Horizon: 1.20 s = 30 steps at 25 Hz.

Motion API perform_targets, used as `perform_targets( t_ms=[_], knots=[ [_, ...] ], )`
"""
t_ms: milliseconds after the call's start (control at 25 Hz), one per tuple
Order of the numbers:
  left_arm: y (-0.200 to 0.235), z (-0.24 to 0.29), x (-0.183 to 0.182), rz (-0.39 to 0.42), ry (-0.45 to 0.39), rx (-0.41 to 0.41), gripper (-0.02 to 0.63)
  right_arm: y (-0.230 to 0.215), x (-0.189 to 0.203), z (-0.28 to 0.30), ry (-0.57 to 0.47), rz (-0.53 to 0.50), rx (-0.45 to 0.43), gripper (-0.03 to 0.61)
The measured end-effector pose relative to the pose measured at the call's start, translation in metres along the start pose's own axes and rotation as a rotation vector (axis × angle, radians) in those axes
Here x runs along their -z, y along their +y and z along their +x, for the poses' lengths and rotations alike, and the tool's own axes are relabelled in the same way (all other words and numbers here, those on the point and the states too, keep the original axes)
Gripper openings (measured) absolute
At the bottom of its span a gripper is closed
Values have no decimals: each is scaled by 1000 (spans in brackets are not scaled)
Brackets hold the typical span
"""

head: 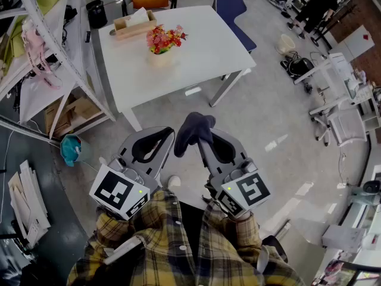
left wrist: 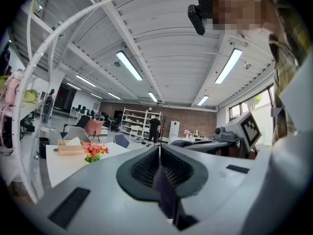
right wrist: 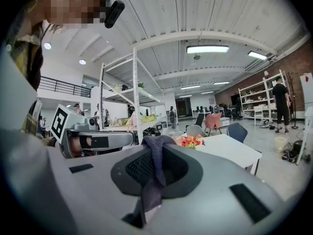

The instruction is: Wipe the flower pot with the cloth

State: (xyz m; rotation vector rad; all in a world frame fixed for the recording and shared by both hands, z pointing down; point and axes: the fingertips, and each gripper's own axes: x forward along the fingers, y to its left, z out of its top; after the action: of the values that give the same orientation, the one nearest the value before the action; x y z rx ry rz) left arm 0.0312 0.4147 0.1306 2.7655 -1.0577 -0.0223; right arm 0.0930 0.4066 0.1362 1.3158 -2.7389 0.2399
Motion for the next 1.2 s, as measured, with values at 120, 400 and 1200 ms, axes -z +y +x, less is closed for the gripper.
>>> perform_targets(
  t_ms=[120,400,1200],
  knots=[
    [-1,3,1,5,-3,-9,20,-2,1,-1,-6,3,-7,11],
    [-10,8,11,-3,-5,-33,20,-8,10,-10,5,8,-29,11],
    [32,52,21,-24,38,-22,20,-51,23,33,35,80,-11,11]
  ],
)
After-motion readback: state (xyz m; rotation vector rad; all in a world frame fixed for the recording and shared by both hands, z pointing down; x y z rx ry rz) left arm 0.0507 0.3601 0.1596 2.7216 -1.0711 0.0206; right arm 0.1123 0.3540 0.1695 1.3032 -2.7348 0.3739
